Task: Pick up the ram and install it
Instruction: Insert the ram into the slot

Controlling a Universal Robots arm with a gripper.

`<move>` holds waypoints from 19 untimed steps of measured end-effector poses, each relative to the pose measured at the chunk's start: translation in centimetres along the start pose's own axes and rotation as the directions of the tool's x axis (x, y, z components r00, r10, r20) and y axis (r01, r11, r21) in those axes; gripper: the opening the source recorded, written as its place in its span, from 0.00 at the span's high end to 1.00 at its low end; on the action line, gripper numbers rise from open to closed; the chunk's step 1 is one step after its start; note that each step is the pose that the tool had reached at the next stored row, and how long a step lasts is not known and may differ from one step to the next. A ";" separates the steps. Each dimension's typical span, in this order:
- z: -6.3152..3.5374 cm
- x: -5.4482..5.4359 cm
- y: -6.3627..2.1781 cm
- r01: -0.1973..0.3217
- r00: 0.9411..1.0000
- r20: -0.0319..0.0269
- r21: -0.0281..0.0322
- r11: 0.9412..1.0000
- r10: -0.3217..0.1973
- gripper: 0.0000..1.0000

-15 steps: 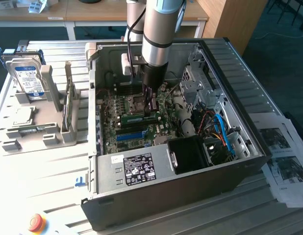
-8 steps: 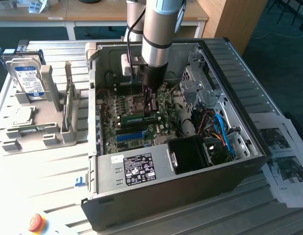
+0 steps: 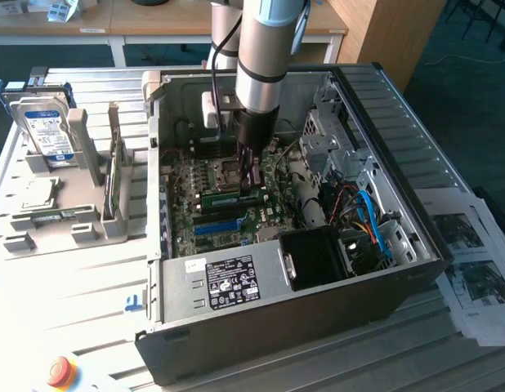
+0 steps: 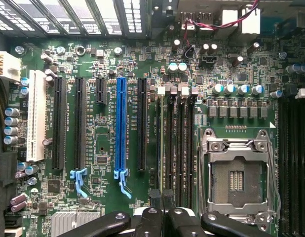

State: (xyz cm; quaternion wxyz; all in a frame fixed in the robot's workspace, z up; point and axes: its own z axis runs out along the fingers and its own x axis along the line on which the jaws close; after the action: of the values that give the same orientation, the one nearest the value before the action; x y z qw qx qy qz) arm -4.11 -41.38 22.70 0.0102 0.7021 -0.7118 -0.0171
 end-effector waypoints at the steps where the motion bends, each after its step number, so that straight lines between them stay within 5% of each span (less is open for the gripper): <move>1: 0.03 0.0 0.00 0.000 1.000 0.000 0.000 1.000 0.000 0.89; 19: 0.08 0.0 0.01 0.000 1.000 0.000 0.001 1.000 0.000 0.89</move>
State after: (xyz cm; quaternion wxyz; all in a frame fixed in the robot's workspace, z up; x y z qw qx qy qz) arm -4.12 -41.39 22.62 0.0099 0.7021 -0.7118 -0.0170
